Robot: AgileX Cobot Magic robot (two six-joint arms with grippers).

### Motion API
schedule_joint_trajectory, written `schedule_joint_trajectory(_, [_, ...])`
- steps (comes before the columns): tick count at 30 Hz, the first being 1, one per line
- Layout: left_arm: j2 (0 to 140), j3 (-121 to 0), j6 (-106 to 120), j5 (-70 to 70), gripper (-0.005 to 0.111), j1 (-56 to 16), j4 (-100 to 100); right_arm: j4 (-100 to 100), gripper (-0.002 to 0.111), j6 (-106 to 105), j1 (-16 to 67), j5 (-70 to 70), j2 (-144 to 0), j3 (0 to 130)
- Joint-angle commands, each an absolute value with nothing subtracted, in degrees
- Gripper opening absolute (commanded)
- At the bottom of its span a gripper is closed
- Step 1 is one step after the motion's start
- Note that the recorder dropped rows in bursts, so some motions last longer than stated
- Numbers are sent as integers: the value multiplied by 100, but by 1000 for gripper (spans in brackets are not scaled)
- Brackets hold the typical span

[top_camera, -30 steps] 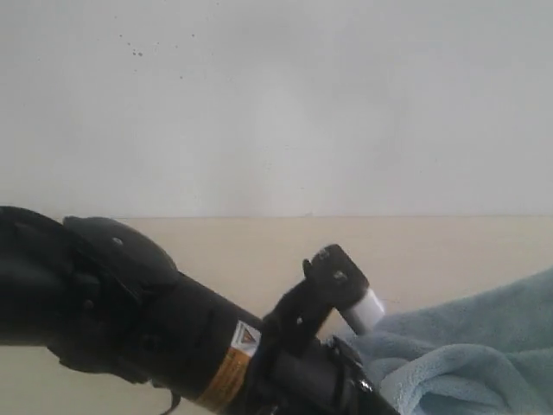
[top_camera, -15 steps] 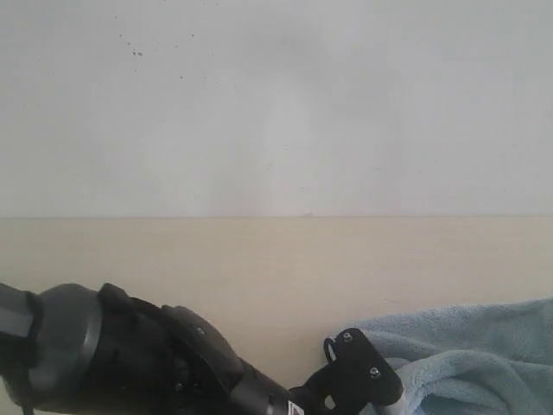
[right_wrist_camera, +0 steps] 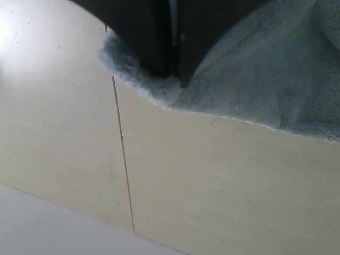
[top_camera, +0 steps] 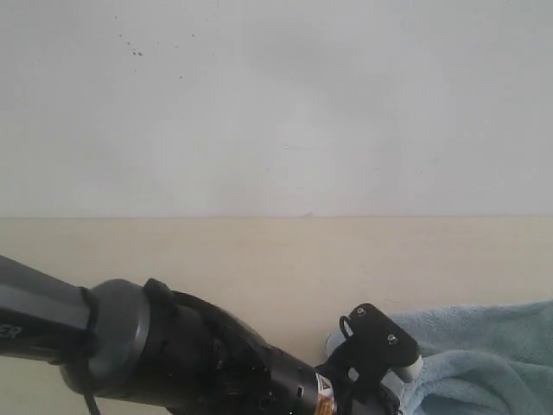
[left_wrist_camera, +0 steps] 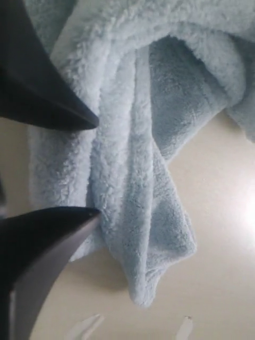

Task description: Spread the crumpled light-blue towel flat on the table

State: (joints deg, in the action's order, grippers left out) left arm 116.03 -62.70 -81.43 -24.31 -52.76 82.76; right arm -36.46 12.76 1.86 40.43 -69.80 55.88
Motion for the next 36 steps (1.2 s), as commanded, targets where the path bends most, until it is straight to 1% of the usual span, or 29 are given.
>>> schedule_joint_trajectory(1, [11824,-6297,-8102,-2379,44,-5314,8033,-3605,0,1270,174,3941,-6960,5561])
schedule_joint_trajectory(3, [11919,-6297,-8102,-2357,41,-5314,7988,-3584,0,1270,174,3941,-6960,5561])
schedule_joint_trajectory(4, [11976,-6297,-8138,-2355,36,-5314,7974,-3571,0,1270,174,3941,-6960,5561])
schedule_joint_trajectory(5, [12006,-6297,-8196,-2355,30,-5314,7974,-3550,0,1270,178,3941,-6960,5561])
schedule_joint_trajectory(8, [12030,-6297,-8468,-2355,5,-5314,8138,-3506,0,1270,178,3941,-6960,5561])
schedule_joint_trajectory(9, [11981,-6297,-8541,-2341,4,-5314,8305,-3506,0,1270,178,3941,-6960,5561])
schedule_joint_trajectory(12, [11752,-6271,-9063,-1917,4,-5238,9286,-3498,0,1270,178,3941,-6960,5561])
schedule_joint_trajectory(14, [11504,-6220,-9682,-1752,4,-5064,9995,-3500,0,1270,178,3917,-6960,5561])
schedule_joint_trajectory(18, [10966,-6028,-9682,-1829,4,-4431,9995,-3419,0,1270,178,3864,-6960,5561])
schedule_joint_trajectory(22, [10467,-6003,-9682,-2340,4,-3763,9995,-3359,0,1270,178,3816,-6960,5561])
schedule_joint_trajectory(25, [10222,-6003,-9660,-2389,4,-3365,9995,-3269,0,1270,178,3792,-6960,5561])
schedule_joint_trajectory(29, [10255,-5989,-9644,-2664,4,-2987,9995,-3072,0,1135,178,3792,-6933,5561])
schedule_joint_trajectory(31, [10310,-5901,-9644,-2974,4,-2957,9995,-3033,0,1084,188,3792,-6923,5561])
schedule_joint_trajectory(33, [10320,-5790,-9529,-3078,8,-2976,9995,-3027,0,1063,248,3792,-6918,5561])
schedule_joint_trajectory(34, [10320,-5728,-9460,-3078,14,-2982,9995,-3027,0,998,310,3792,-6918,5561])
schedule_joint_trajectory(36, [10320,-5626,-9329,-3078,29,-2982,9995,-3027,0,911,424,3792,-6918,5561])
